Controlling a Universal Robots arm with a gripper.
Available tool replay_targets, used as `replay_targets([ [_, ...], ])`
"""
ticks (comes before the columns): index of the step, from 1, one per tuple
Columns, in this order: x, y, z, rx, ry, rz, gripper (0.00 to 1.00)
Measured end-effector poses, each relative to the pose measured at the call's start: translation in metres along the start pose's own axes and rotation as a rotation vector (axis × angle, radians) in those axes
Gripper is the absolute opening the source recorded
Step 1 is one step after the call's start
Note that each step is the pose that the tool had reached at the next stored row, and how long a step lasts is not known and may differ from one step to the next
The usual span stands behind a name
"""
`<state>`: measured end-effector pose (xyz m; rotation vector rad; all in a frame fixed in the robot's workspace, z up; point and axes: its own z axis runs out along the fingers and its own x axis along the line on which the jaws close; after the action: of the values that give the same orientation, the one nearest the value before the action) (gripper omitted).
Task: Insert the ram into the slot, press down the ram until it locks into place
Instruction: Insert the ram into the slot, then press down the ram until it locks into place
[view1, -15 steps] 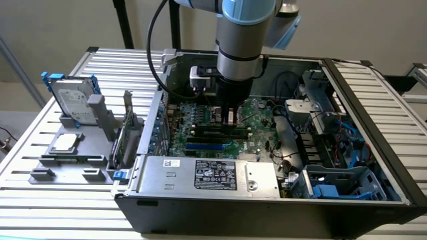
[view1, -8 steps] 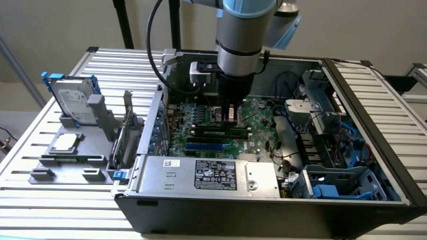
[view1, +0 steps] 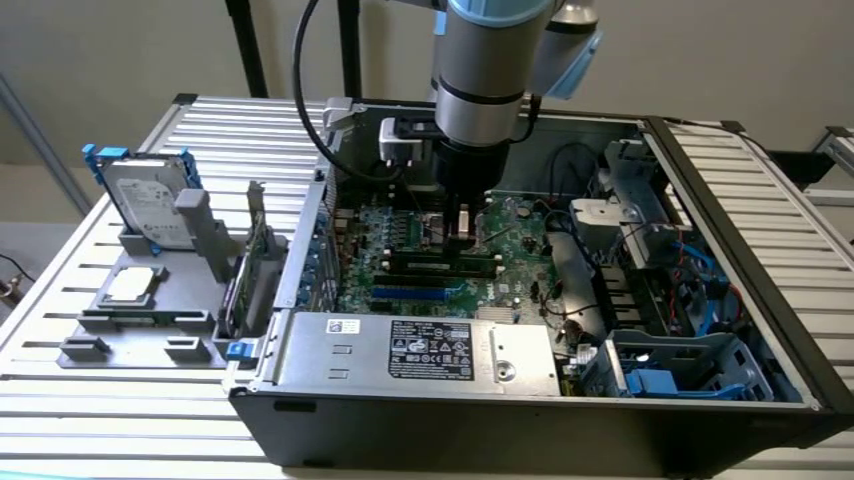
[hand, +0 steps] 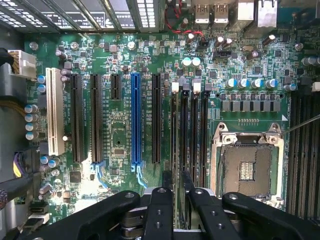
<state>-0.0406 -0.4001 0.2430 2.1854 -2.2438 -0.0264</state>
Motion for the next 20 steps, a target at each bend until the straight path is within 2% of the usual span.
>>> replay_targets([
  [1, 0.0000, 0.0000, 0.0000, -0.0001, 0.0001, 0.000, 0.12],
  [3, 0.0000, 0.0000, 0.0000, 0.0000, -0.0001, 0.000, 0.10],
  [14, -0.0018, 0.0006, 0.0003, 0.0000, -0.0014, 0.000, 0.10],
  [20, -0.0020, 0.0018, 0.0037, -0.0001, -0.0014, 0.000, 0.10],
])
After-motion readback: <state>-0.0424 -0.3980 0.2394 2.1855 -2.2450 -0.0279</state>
